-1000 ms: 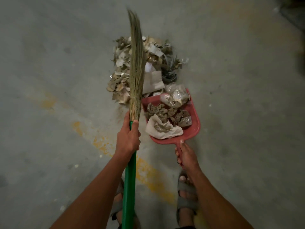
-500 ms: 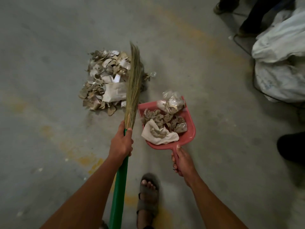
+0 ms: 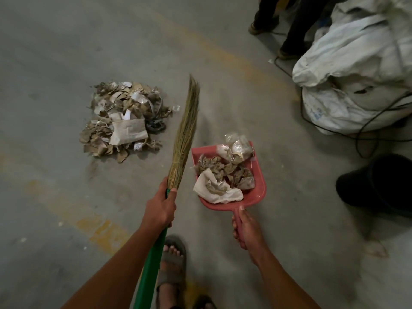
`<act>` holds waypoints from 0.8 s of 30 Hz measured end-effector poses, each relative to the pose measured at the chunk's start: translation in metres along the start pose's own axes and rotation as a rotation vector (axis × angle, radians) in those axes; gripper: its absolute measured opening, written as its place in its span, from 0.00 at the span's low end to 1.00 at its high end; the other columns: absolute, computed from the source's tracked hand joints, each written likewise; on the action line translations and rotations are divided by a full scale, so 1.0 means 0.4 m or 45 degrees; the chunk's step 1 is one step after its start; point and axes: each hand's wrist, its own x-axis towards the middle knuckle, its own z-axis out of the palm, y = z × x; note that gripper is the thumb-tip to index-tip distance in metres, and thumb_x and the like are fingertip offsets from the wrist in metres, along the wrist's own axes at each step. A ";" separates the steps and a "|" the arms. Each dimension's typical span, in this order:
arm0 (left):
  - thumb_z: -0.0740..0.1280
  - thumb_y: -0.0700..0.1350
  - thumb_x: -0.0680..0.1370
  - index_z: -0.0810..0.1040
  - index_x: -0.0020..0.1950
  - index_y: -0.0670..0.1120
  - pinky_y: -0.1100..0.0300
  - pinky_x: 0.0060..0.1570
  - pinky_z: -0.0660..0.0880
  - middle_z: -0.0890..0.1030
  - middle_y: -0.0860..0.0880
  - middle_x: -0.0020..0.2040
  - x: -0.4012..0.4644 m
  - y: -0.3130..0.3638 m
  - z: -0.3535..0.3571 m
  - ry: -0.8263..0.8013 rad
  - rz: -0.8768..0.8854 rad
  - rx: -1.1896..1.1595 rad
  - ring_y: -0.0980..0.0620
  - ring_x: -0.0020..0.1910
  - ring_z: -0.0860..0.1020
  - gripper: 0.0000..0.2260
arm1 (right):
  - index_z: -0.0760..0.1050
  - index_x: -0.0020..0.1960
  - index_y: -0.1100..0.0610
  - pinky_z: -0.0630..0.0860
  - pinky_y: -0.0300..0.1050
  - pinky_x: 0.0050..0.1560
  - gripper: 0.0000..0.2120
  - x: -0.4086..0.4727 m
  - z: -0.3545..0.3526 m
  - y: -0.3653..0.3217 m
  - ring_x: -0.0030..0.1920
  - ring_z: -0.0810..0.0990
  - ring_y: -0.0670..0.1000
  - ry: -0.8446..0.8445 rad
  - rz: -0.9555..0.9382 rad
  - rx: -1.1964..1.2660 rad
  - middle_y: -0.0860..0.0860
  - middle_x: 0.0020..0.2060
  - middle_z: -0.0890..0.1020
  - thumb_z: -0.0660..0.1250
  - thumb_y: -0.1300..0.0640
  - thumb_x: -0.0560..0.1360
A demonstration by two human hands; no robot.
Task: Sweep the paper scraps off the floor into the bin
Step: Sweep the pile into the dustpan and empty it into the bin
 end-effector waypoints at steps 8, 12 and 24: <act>0.58 0.54 0.88 0.58 0.84 0.61 0.56 0.27 0.77 0.82 0.39 0.45 -0.187 0.063 0.194 -0.048 0.044 0.011 0.46 0.33 0.78 0.24 | 0.78 0.43 0.60 0.77 0.48 0.32 0.25 -0.073 -0.282 0.081 0.28 0.75 0.54 0.086 -0.072 0.023 0.55 0.32 0.78 0.58 0.42 0.87; 0.58 0.54 0.88 0.57 0.84 0.61 0.56 0.27 0.77 0.81 0.39 0.46 -0.251 0.088 0.312 -0.112 0.034 0.021 0.47 0.33 0.78 0.25 | 0.78 0.45 0.60 0.71 0.41 0.24 0.24 -0.131 -0.438 0.103 0.25 0.73 0.51 0.174 0.001 0.046 0.55 0.33 0.77 0.57 0.42 0.87; 0.59 0.54 0.88 0.57 0.85 0.60 0.57 0.27 0.76 0.80 0.40 0.44 -0.326 0.207 0.699 -0.263 0.061 0.105 0.48 0.32 0.76 0.25 | 0.75 0.44 0.56 0.62 0.35 0.22 0.26 -0.097 -0.824 0.177 0.20 0.68 0.47 0.411 0.141 0.222 0.49 0.29 0.75 0.55 0.37 0.86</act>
